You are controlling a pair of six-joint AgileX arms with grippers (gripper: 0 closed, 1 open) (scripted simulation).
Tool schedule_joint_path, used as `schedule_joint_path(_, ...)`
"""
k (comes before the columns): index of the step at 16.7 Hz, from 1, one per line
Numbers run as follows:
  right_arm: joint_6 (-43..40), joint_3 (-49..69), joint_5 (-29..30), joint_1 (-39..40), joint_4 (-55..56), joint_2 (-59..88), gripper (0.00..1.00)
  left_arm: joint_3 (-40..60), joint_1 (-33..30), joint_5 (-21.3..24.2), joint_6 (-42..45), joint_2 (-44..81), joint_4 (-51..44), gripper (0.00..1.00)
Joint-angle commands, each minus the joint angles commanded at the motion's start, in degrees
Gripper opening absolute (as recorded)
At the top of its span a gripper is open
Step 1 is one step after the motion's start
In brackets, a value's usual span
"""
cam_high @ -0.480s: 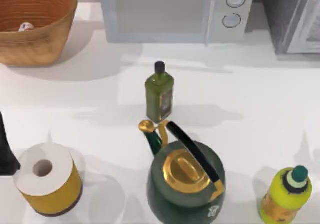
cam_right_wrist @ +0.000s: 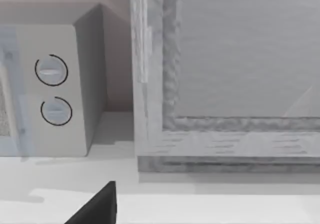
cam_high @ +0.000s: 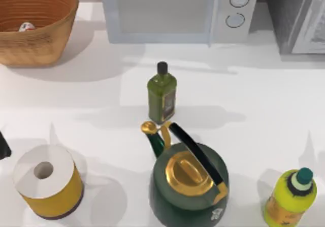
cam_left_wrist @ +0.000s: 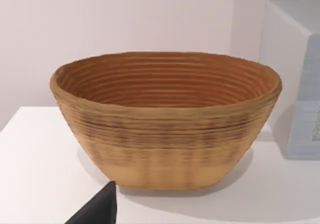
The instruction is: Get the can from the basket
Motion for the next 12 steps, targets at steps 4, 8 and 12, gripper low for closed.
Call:
schedule_joint_path(4,0.0,0.0,0.0,0.0,0.0,0.0,1.0,16.3,0.3,0.7,0.2,16.6,-7.1,1.0)
schedule_joint_path(8,0.0,0.0,0.0,0.0,0.0,0.0,1.0,36.6,0.6,1.4,0.7,38.1,-16.5,1.0)
schedule_joint_path(12,0.0,0.0,0.0,0.0,0.0,0.0,1.0,58.8,1.1,2.3,1.3,61.8,-27.3,1.0)
